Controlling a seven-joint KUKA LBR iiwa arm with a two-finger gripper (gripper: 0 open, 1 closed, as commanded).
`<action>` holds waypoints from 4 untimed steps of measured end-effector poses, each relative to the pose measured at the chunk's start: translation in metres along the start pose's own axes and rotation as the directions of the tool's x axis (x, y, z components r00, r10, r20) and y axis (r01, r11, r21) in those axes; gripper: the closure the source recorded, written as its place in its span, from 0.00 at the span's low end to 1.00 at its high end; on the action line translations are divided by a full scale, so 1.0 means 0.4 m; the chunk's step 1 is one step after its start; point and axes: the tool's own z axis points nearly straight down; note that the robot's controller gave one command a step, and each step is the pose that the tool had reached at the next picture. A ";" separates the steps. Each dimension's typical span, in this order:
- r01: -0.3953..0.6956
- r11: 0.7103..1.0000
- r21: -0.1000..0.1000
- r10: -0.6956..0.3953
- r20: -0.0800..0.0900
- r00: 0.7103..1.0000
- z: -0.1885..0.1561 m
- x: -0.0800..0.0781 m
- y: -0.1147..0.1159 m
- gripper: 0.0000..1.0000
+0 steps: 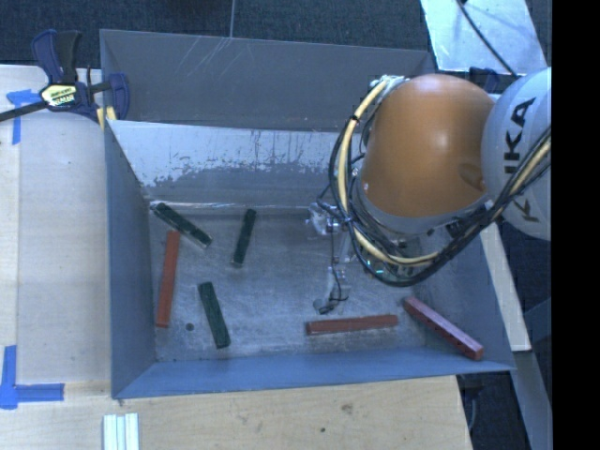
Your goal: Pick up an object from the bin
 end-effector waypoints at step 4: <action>0.327 0.945 0.003 -0.327 0.017 0.945 0.188 -0.061 -0.045 1.00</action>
Offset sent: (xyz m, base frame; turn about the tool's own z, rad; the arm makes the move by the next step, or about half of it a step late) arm 0.0183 -0.1249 -0.0778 -0.3532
